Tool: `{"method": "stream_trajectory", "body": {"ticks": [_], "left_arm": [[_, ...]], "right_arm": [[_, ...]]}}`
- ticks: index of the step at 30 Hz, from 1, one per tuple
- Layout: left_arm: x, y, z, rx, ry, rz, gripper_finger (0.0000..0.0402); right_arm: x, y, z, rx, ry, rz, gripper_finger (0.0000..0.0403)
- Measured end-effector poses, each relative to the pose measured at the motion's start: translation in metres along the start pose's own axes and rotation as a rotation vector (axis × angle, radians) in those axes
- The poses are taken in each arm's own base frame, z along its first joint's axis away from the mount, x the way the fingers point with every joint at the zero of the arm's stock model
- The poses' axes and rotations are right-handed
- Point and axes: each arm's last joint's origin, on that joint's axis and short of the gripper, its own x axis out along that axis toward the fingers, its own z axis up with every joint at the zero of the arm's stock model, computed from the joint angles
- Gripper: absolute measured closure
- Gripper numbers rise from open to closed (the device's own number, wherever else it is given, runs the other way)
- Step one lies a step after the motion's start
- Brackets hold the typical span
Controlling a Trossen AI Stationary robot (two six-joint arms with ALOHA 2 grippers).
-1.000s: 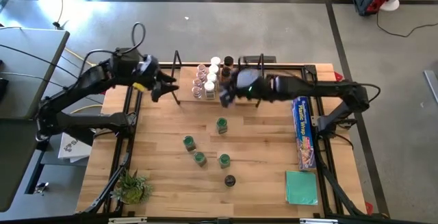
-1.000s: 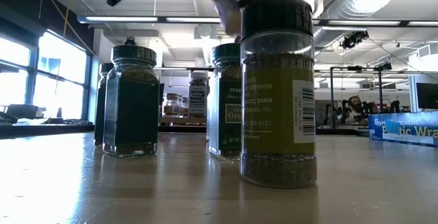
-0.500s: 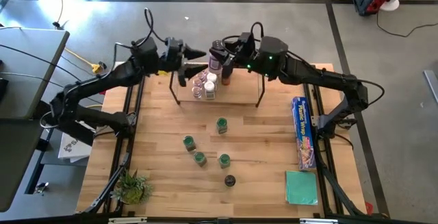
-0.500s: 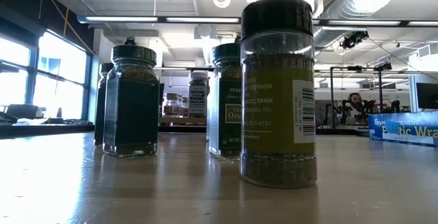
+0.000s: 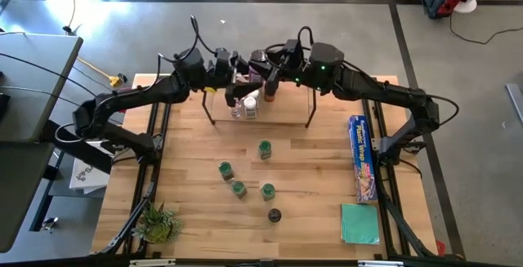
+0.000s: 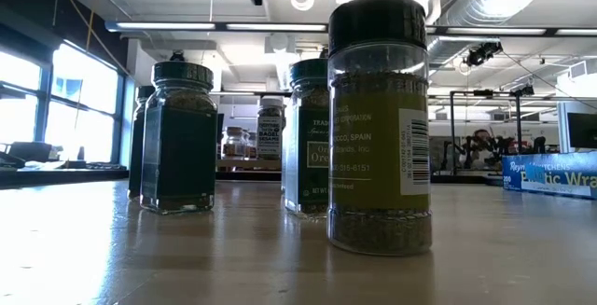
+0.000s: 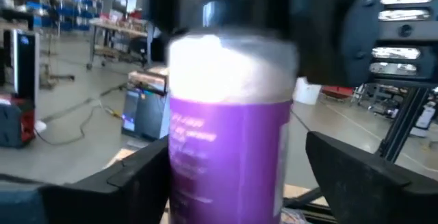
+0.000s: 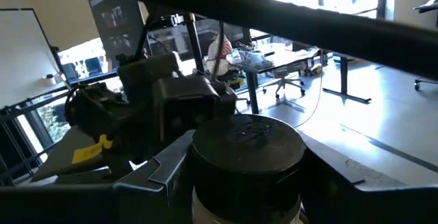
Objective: Shelf spices
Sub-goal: Put the top black seasoning bottle on the shelf aligned with the other black seasoning bottle
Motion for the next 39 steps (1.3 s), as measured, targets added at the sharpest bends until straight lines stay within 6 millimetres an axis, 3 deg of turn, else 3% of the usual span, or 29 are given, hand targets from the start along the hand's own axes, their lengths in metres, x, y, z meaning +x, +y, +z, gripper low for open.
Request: {"method": "stream_trajectory", "body": {"ticks": [9, 11, 15, 18, 24, 28, 34, 39], "left_arm": [[-0.003, 0.006, -0.004, -0.063, 0.054, 0.011, 0.0222], [-0.004, 0.008, -0.004, -0.075, 0.066, 0.011, 0.0239], [-0.006, 0.01, -0.005, -0.074, 0.08, 0.023, 0.0239], [-0.008, 0.01, -0.006, -0.037, 0.11, 0.035, 0.0239], [-0.008, 0.01, -0.008, -0.016, 0.13, 0.037, 0.0232], [-0.008, 0.01, -0.009, 0.019, 0.134, 0.036, 0.0229], [-0.008, 0.01, -0.01, 0.015, 0.15, 0.036, 0.0227], [-0.008, 0.01, -0.011, 0.014, 0.154, 0.034, 0.0226]], "right_arm": [[0.0, 0.0, -0.002, 0.038, 0.015, -0.002, 0.0211], [0.001, -0.002, -0.003, 0.06, 0.025, -0.01, 0.0192], [-0.002, -0.005, -0.001, 0.061, 0.036, -0.025, 0.0136], [-0.007, -0.01, 0.01, 0.048, 0.047, -0.033, 0.0119], [-0.019, -0.021, 0.039, -0.008, 0.225, 0.009, 0.0114], [-0.012, -0.03, 0.041, 0.005, 0.34, 0.071, 0.0113], [0.004, -0.032, 0.037, -0.031, 0.353, 0.152, 0.0112], [0.005, -0.029, 0.035, -0.039, 0.364, 0.205, 0.0112]]}}
